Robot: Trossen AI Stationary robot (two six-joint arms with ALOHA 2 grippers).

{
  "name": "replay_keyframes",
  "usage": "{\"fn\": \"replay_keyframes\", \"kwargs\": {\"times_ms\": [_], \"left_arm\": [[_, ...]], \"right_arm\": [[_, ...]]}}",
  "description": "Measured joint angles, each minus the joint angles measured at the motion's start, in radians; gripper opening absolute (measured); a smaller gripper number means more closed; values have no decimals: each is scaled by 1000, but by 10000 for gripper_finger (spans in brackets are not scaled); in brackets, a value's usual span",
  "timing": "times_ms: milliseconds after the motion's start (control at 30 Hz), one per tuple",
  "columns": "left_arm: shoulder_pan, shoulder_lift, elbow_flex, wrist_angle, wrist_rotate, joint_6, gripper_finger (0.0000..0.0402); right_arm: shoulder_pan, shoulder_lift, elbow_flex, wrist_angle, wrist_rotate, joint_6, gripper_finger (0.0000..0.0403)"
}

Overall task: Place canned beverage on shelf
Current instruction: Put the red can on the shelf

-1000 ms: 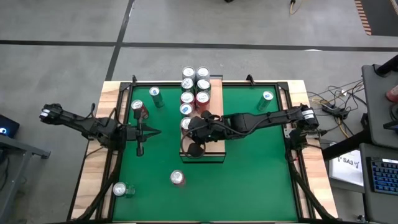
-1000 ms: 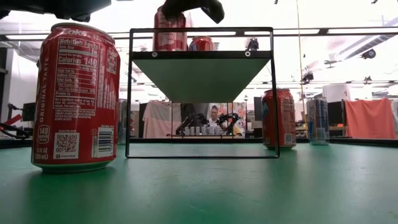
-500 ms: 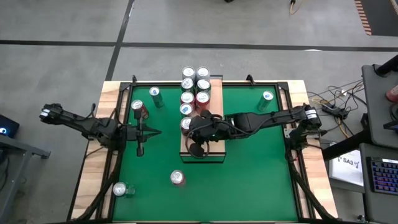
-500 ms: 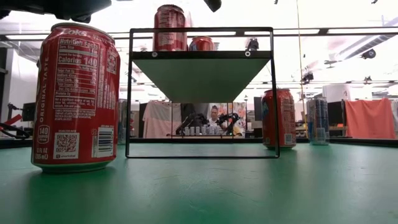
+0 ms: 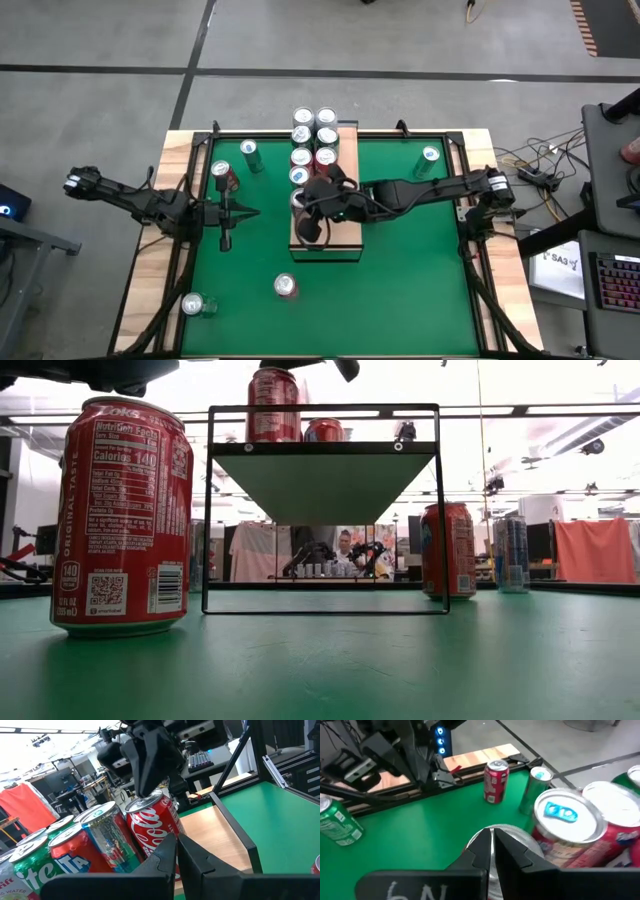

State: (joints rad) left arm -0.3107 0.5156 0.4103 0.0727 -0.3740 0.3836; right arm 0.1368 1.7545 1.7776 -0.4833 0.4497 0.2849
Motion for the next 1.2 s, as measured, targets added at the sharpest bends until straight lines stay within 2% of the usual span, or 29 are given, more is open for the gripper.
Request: {"fn": "replay_keyframes", "kwargs": {"times_ms": [500, 1200], "left_arm": [[0, 0, 0, 1, 0, 0, 0], [0, 23, 0, 6, 0, -1, 0]], "right_arm": [[3, 11, 0, -8, -89, 80, 12], [9, -20, -1, -13, -61, 56, 12]]}}
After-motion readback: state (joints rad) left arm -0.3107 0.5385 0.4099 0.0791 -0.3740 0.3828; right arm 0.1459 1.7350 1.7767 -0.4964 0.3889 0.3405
